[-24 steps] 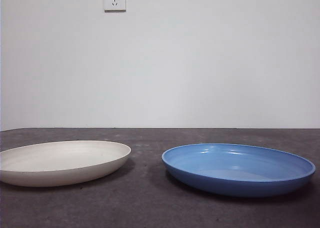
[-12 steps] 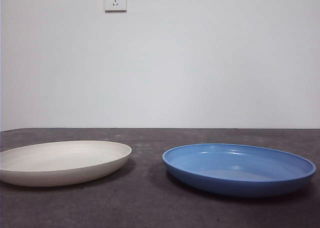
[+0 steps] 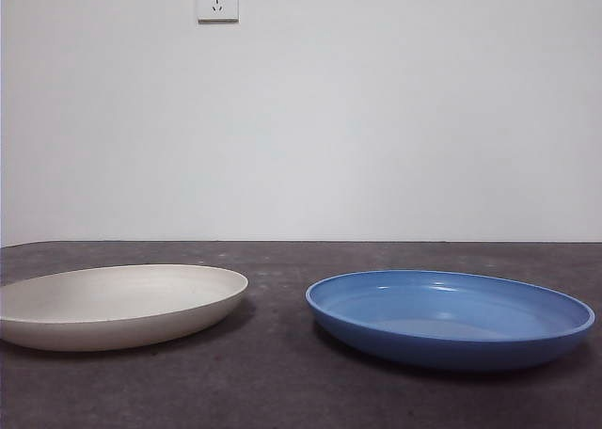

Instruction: Pick up the white plate, put it on the blue plate, put it on desk

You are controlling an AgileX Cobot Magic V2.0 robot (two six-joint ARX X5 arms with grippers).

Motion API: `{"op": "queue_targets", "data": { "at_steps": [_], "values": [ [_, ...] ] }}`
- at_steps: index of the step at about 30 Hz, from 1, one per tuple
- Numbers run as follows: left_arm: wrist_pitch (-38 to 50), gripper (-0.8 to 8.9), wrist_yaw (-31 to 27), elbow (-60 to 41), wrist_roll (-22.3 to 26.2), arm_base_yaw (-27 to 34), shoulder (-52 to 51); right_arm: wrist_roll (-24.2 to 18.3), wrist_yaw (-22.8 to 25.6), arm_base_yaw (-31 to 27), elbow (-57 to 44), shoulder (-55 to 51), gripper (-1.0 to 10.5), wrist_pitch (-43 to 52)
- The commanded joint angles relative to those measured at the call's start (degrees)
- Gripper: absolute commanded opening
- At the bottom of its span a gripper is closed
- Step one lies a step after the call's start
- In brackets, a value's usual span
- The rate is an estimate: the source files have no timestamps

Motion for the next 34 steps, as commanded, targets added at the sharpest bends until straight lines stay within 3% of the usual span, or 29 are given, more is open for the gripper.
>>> {"op": "queue_targets", "data": {
  "at_steps": [1,9,17,25,28,31,34],
  "values": [
    [-2.1,0.16,3.7,3.9,1.0,-1.2,2.8,-0.9,-0.4,2.3,2.7,1.5,0.1,-1.0],
    [-4.4,0.16,10.2,7.4,1.0,-8.5,5.0,-3.4,-0.4,12.0,6.7,3.7,0.1,-4.7],
    [-6.3,0.20,18.6,7.4,1.1,-13.6,4.9,-9.4,-1.9,12.7,8.7,4.0,0.1,-12.0],
    [-6.2,0.40,19.6,7.4,1.2,-14.2,4.7,-13.1,-1.8,12.7,8.7,4.0,0.1,-12.7],
    [-6.2,1.96,19.6,7.4,1.4,-14.2,4.7,-13.7,-1.6,12.7,8.7,4.0,1.3,-12.7],
    [-5.9,4.54,19.6,7.4,1.5,-14.2,4.7,-13.7,-1.6,12.6,8.7,4.0,3.7,-12.6],
    [-5.7,6.25,19.6,7.4,1.5,-14.2,4.7,-13.7,-1.6,12.6,8.7,4.0,5.3,-12.4]
  ]
}}
